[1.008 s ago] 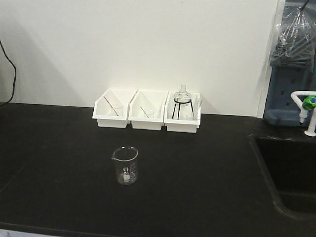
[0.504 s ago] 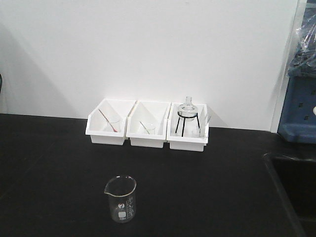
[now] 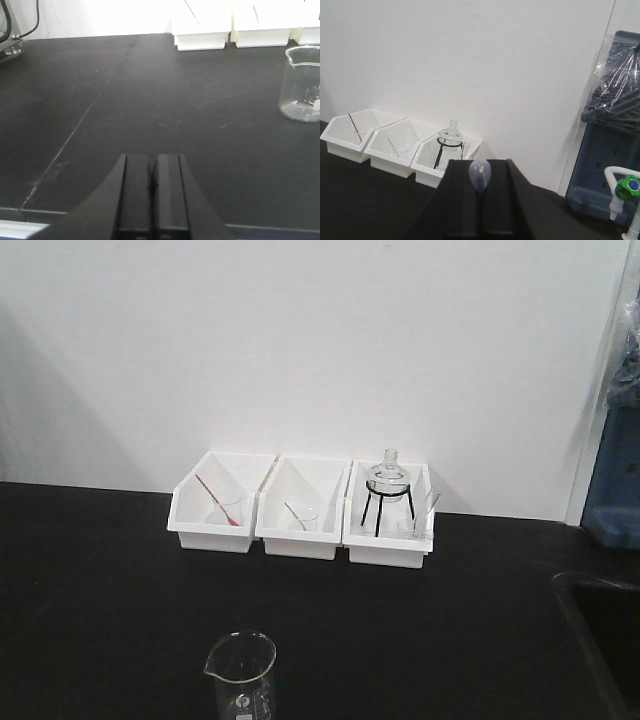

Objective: Grab transparent chemical and place on left bench

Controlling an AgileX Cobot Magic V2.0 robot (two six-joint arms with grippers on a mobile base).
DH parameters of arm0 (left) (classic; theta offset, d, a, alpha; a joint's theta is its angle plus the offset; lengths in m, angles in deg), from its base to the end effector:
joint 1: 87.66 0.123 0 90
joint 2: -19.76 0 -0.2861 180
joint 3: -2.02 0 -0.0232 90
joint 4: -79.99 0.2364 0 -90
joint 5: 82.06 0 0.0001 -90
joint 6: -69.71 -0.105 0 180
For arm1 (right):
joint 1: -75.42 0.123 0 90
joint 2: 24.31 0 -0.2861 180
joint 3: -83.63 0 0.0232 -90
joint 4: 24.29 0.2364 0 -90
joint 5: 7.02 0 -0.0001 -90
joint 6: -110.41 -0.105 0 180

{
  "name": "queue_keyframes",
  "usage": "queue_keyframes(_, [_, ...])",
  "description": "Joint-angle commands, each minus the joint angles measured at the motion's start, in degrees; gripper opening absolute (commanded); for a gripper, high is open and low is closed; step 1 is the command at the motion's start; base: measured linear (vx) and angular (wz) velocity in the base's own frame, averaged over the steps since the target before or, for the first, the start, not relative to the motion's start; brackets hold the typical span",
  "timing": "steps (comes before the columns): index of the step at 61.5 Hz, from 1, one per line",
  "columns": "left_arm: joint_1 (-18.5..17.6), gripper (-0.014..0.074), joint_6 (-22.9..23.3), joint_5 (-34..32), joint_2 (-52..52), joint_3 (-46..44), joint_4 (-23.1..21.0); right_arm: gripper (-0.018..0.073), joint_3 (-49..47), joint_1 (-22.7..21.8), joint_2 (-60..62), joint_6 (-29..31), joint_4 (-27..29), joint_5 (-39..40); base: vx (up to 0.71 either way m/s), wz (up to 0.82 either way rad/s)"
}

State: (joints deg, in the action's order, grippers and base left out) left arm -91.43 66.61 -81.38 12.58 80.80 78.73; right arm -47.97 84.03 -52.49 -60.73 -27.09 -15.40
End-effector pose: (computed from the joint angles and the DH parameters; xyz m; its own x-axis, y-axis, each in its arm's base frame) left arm 0.0550 -0.0037 0.2046 0.0606 0.0282 -0.9978 0.0641 0.9974 0.0321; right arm 0.0762 0.0108 0.3447 0.1140 -0.1866 -0.9758 -0.1222 0.9721 -0.2002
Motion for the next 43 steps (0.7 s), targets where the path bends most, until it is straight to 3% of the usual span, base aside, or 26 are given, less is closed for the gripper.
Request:
queue_keyframes(1, [-0.10,-0.0004,0.45,-4.49,1.10,0.93,-0.04,-0.0004,-1.62,-0.16,-0.54,0.05,-0.10,4.93,0.08,0.02])
queue_keyframes(23, [-0.10,-0.0004,0.45,-4.49,1.10,0.93,-0.04,-0.0004,-1.62,-0.16,-1.36,-0.17,0.08,8.38,0.04,0.00])
queue_keyframes(37, [-0.10,-0.0004,0.45,-4.49,1.10,0.93,-0.04,-0.0003,-2.00,-0.09,-12.73,-6.32,2.80,20.96,0.00,0.00])
queue_keyframes(43, [-0.10,-0.0004,0.45,-4.49,1.10,0.93,-0.04,-0.0003,-4.43,1.44,-20.72,-9.37,-1.39,26.35,0.00,0.00])
